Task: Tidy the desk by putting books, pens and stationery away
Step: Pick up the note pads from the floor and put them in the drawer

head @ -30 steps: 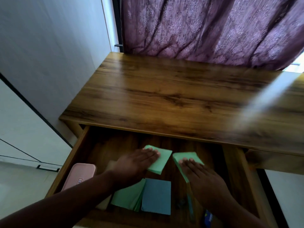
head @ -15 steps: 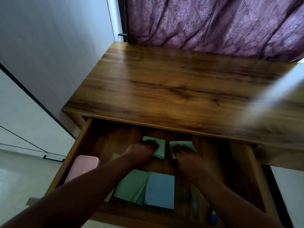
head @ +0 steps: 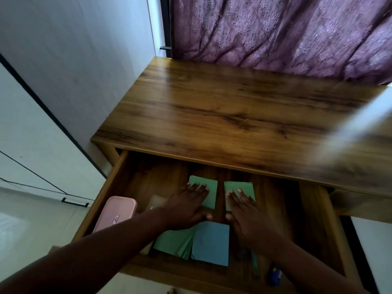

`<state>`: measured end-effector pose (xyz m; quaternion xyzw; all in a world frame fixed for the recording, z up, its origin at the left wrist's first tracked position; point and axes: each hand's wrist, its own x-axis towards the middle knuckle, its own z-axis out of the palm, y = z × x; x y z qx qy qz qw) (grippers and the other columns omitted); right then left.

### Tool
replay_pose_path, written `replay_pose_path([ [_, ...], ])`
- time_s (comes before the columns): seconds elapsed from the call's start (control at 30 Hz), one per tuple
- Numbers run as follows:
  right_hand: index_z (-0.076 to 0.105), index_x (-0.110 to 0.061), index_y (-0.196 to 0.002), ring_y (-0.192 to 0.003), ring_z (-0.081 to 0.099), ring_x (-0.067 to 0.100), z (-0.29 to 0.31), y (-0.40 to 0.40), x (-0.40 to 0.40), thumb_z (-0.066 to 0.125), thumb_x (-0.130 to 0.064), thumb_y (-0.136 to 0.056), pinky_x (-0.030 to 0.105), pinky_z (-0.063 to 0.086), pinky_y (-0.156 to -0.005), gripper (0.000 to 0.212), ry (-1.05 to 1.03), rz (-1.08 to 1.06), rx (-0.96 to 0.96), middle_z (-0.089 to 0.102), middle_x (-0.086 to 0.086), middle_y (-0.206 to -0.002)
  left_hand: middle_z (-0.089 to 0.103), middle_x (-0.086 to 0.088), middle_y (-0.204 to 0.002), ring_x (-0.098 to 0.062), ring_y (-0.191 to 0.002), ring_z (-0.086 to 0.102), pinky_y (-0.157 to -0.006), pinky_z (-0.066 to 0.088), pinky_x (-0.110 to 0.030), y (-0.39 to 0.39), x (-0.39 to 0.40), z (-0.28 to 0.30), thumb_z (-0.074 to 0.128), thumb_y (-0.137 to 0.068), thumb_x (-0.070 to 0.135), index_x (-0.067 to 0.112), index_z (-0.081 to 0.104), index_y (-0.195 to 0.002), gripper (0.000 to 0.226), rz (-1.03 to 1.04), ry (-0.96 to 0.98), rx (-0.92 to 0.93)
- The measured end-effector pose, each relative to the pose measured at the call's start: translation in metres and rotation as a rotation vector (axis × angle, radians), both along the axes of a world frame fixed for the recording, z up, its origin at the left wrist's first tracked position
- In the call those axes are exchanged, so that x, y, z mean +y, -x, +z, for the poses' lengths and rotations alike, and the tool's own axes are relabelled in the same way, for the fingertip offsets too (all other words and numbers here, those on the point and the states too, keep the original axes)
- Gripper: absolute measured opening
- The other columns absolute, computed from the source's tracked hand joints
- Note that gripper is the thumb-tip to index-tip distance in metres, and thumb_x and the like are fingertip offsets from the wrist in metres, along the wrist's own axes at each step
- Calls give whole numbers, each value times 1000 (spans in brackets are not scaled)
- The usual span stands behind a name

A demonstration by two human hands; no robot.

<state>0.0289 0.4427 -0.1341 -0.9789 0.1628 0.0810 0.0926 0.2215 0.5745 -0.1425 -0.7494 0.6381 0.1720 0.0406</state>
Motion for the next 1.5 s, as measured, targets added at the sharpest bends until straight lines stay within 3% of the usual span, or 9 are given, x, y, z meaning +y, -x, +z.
replay_pose_path([
  [0.13, 18, -16, -149, -145, 6, 22, 1, 44, 23, 4, -50, -99, 29, 2, -115, 62, 134, 103, -79, 20, -1, -156, -2, -1, -160, -16, -146, -8, -119, -6, -34, 16, 44, 20, 1, -76, 80, 16, 4, -152, 100, -16, 76, 69],
  [0.23, 4, -10, -151, -147, -2, 25, -36, 82, 36, 10, -47, -100, 38, 6, -115, 63, 315, 242, -74, -3, 8, -160, 30, -6, -154, -22, -143, 20, -116, 20, -35, 24, 79, 33, 12, -90, 74, 11, 29, -147, 87, -49, 121, -34],
  [0.3, 10, -9, -151, -147, 6, 27, -54, 93, 43, 9, -45, -101, 45, 21, -109, 61, 353, 251, -51, 6, 11, -160, 9, -3, -159, -23, -147, 4, -118, -2, -34, 30, 100, 31, 19, -90, 74, 15, 10, -150, 85, -118, 134, -35],
  [0.53, 3, -2, -149, -145, 3, 35, -59, 112, 49, 11, -24, -103, 59, -9, -114, 51, 725, 313, -330, 4, 19, -158, 47, -8, -144, -28, -134, 42, -103, 23, -45, 42, 120, 20, 26, -82, 82, 11, 47, -137, 93, -210, 93, -71],
  [0.63, 5, -4, -149, -137, 17, 29, -51, 106, 49, 13, -34, -103, 54, 0, -117, 56, 610, 266, -265, 35, 12, -144, 40, -11, -148, -27, -139, 30, -106, 18, -47, 43, 116, 24, 27, -80, 84, 8, 43, -140, 98, -176, 143, -127],
  [0.73, 5, -13, -151, -146, 1, 25, -31, 96, 50, 17, -61, -95, 44, 19, -113, 75, 404, 164, -226, 12, 5, -159, 34, -12, -151, -28, -141, 23, -108, 17, -47, 41, 112, 24, 28, -78, 85, 6, 34, -144, 104, -157, 190, -154],
  [0.83, 10, -17, -151, -147, -1, 24, -13, 84, 47, 26, -76, -85, 38, 0, -115, 90, 281, 85, -173, 0, 2, -160, 35, -13, -151, -28, -141, 21, -109, 15, -46, 35, 101, 26, 28, -78, 86, 5, 36, -143, 104, -138, 202, -162],
  [0.97, 39, -13, -142, -140, 22, 28, 1, 68, 37, 34, -77, -83, 39, 7, -111, 88, 256, 19, -110, 34, 8, -150, 32, -14, -152, -30, -143, 20, -113, 6, -46, 21, 80, 29, 27, -78, 85, 5, 36, -144, 104, -125, 234, -216],
  [1.5, 17, -14, -151, -145, 5, 39, 15, 1, -37, 38, -84, -72, 55, 15, -115, 107, 346, -150, -150, 8, 16, -159, 11, -14, -159, -32, -147, 7, -116, 11, -58, -35, -1, 28, 26, -74, 88, 6, 21, -150, 111, 57, 356, -389],
])
